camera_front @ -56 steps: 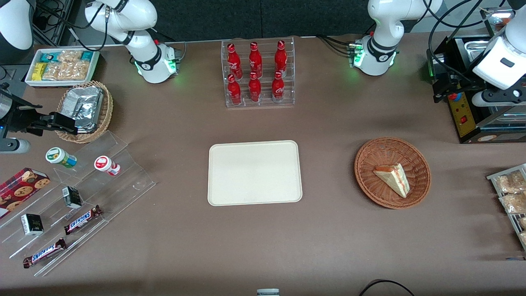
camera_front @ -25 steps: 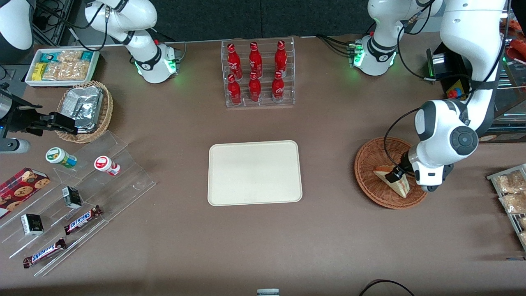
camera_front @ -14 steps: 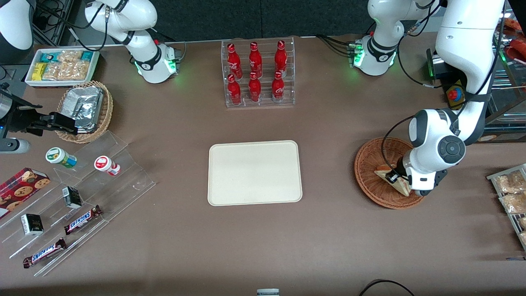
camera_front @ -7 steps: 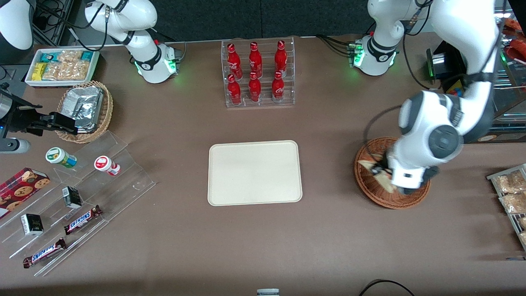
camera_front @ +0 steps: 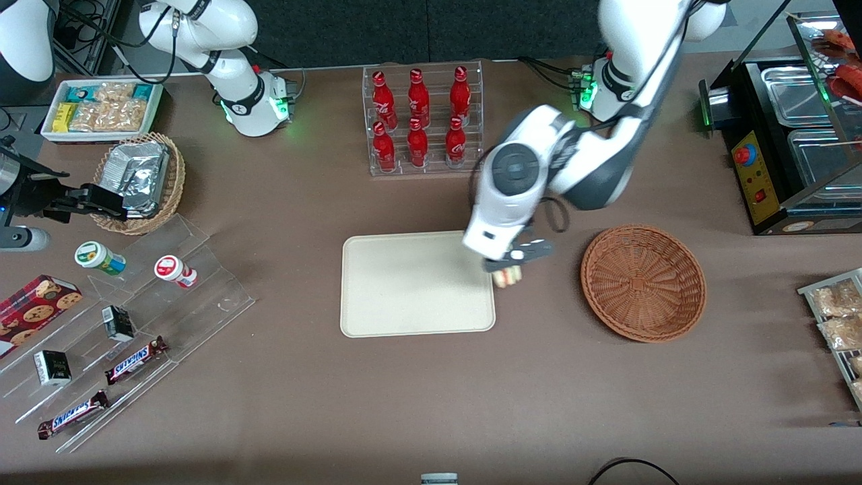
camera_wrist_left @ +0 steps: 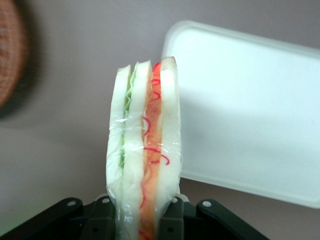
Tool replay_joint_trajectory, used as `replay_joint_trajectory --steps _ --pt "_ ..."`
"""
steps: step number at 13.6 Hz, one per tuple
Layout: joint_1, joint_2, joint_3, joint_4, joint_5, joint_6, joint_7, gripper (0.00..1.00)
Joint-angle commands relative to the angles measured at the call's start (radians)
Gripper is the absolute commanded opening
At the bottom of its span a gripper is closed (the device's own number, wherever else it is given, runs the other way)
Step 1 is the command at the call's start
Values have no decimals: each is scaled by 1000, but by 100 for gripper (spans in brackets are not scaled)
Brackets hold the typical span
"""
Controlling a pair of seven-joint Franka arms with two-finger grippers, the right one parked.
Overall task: Place sandwich from basket to tray
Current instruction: 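Lift the sandwich and carry it over the white tray, then lower the sandwich onto the tray and open the left gripper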
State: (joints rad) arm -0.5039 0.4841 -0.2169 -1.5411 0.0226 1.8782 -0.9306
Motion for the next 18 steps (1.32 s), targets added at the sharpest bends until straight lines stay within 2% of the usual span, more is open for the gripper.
replay_joint_trajectory --steps 1,3,6,12,14,15,16,17,18 --pt "-68 158 13 172 14 5 143 15" --pt "-102 229 13 246 13 45 238 15" --pt "-143 356 14 395 16 62 236 15" --pt "-160 462 24 412 33 194 188 17" --pt "-168 487 34 412 65 235 104 22" --pt "-177 496 34 412 95 243 73 37" --pt "-179 498 34 412 100 243 53 62" --pt "-180 493 34 412 102 240 46 81" --pt "-180 485 34 412 102 234 46 92"
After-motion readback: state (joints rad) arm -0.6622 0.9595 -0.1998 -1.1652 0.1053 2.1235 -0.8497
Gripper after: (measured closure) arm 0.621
